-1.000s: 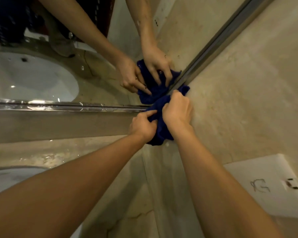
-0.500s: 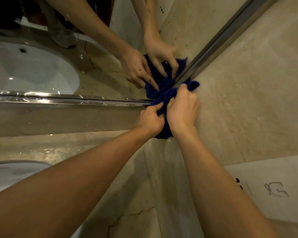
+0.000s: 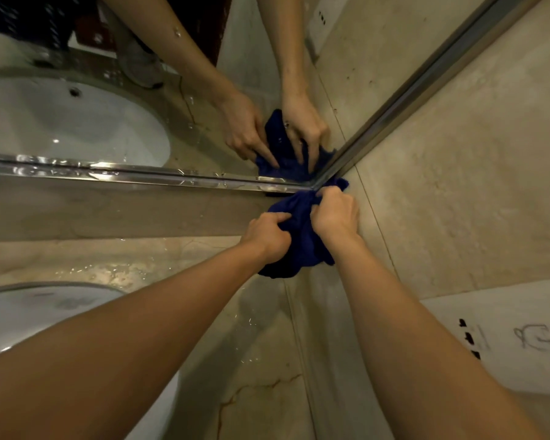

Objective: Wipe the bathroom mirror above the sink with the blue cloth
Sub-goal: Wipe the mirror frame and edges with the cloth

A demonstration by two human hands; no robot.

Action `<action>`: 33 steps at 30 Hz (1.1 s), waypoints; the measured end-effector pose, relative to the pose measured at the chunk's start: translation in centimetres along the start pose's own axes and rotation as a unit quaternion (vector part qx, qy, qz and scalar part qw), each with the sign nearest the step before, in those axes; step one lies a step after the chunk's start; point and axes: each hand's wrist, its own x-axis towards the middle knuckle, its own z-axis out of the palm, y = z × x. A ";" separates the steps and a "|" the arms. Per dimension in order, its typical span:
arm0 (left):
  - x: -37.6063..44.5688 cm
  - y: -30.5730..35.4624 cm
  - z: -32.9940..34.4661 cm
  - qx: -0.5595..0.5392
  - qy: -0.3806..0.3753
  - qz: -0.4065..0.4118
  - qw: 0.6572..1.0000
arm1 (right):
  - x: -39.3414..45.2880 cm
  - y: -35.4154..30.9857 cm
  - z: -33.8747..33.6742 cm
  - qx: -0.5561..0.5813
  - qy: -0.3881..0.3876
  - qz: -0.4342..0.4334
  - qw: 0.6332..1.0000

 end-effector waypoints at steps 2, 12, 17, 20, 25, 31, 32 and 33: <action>-0.6 0.2 -0.5 -0.001 -0.001 0.012 1.000 | -0.9 0.1 -0.4 0.027 0.035 -0.008 0.999; -1.1 1.6 0.2 -0.040 0.027 -0.039 0.998 | -0.1 0.0 -0.1 0.012 0.032 0.010 0.999; -2.1 -0.7 0.0 -0.049 0.003 -0.090 0.995 | 0.6 0.4 2.2 -0.024 -0.128 0.008 0.991; -3.2 -2.2 -1.8 -0.004 -0.024 -0.122 0.992 | -1.0 0.8 4.8 0.032 -0.207 -0.004 0.978; -4.4 -6.0 -6.8 -0.033 0.015 -0.204 0.978 | -4.2 -0.5 7.3 0.211 -0.239 -0.022 0.948; -5.9 -6.1 -13.9 -0.018 0.008 -0.178 0.984 | -7.1 -5.1 6.9 0.377 -0.261 0.035 0.888; -6.3 -6.2 -15.1 -0.017 0.007 -0.170 0.985 | -7.5 -6.1 6.5 0.399 -0.267 0.046 0.876; -6.7 -6.5 -16.3 -0.017 0.005 -0.160 0.987 | -8.0 -7.1 6.2 0.421 -0.271 0.057 0.864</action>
